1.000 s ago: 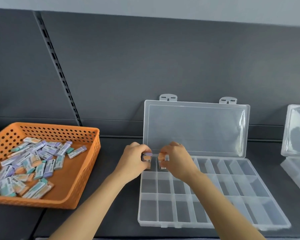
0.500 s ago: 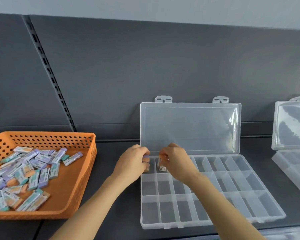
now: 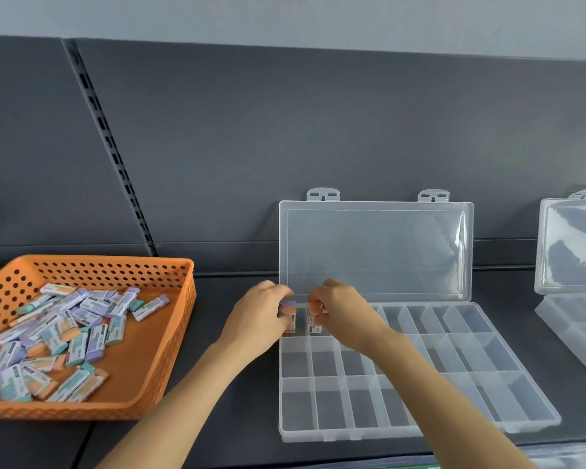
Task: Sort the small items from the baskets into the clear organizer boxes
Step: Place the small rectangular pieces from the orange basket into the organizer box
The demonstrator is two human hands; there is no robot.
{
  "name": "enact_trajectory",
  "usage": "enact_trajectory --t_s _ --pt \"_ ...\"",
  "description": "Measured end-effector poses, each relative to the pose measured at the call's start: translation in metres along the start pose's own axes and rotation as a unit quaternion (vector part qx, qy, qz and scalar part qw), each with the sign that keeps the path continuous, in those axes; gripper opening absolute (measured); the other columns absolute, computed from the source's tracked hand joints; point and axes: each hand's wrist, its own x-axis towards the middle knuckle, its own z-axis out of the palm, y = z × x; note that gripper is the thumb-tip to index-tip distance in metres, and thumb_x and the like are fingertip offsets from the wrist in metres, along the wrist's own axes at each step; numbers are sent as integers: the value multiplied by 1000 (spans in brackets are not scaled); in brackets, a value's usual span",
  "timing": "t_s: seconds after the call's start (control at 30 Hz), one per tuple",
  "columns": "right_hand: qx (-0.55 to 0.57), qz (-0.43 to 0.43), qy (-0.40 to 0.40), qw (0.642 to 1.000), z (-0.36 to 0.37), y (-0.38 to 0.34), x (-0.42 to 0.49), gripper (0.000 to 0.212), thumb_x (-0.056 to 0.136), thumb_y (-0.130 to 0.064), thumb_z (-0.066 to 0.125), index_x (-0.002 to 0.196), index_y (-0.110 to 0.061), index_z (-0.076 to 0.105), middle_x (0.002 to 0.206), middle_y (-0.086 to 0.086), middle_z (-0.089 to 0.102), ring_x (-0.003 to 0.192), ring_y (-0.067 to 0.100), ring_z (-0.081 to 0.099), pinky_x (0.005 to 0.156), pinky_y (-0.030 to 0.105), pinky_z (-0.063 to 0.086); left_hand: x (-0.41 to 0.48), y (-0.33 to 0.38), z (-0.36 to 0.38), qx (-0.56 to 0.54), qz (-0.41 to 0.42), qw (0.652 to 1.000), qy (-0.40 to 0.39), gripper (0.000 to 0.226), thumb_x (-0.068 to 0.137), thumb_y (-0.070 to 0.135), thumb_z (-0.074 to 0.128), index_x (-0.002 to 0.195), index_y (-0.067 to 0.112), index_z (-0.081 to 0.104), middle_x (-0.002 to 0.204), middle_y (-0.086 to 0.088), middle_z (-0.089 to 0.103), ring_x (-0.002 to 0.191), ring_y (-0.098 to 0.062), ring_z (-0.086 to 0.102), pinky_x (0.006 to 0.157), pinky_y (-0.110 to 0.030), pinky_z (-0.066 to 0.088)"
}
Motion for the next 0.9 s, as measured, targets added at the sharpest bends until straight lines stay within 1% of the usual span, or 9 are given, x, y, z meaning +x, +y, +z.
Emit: enact_trajectory --t_s 0.2,0.27,0.33,0.47,0.53,0.63,0.73,0.83,0.9 --pt "25 -1 2 1000 0 2 0 14 86 1 61 94 -9 66 94 4 56 78 20 59 76 27 53 -4 -1 -4 -6 -12 1000 -3 40 88 21 64 127 22 56 128 4 55 112 -12 55 89 -23 48" --pt "23 0 -1 1000 -1 2 0 13 86 -1 61 94 -10 66 94 3 55 77 18 58 75 24 52 -5 0 -6 -7 -12 1000 -3 42 88 22 65 129 22 54 130 4 53 114 -12 54 91 -25 49" --pt "21 7 -5 1000 -4 1 0 13 88 -6 62 99 -10 66 98 4 56 81 22 60 77 25 52 -6 2 -10 -8 -8 1000 -2 44 88 22 65 131 22 53 132 4 52 116 -12 52 94 -26 48" --pt "34 13 -3 999 -18 -10 1 41 90 -16 64 130 -17 55 123 4 57 105 22 61 89 25 50 -11 4 -29 -9 5 1000 11 48 88 24 65 134 23 50 133 6 50 119 -11 50 96 -27 46" --pt "49 9 -1 999 -27 -22 5 49 88 -16 67 134 -20 52 129 2 55 111 20 59 92 26 49 -15 0 -44 -4 8 1000 25 48 87 26 65 133 25 50 133 8 49 119 -9 49 96 -27 46" --pt "65 -30 15 997 -37 -46 11 47 87 -20 68 131 -21 54 127 2 57 108 19 59 91 26 50 -25 -14 -73 13 2 999 52 47 86 32 65 131 28 51 130 11 48 118 -7 47 94 -23 40" --pt "93 -80 23 992 -43 -77 19 45 87 -18 67 130 -17 55 123 3 58 108 16 57 89 20 45 -40 -36 -102 23 -20 997 67 49 86 36 65 132 28 51 132 14 46 118 -5 45 92 -19 35" --pt "110 -131 16 985 -42 -112 31 46 87 -18 67 131 -16 55 124 2 59 113 14 55 93 18 41 -57 -63 -125 33 -50 996 71 49 84 37 65 131 29 52 134 15 46 115 -3 46 91 -18 37" --pt "107 -162 7 981 -36 -134 40 44 87 -17 67 130 -15 56 123 1 60 113 13 53 89 14 38 -68 -82 -138 45 -69 994 71 49 85 39 65 131 27 52 135 13 47 119 -4 46 93 -18 37"
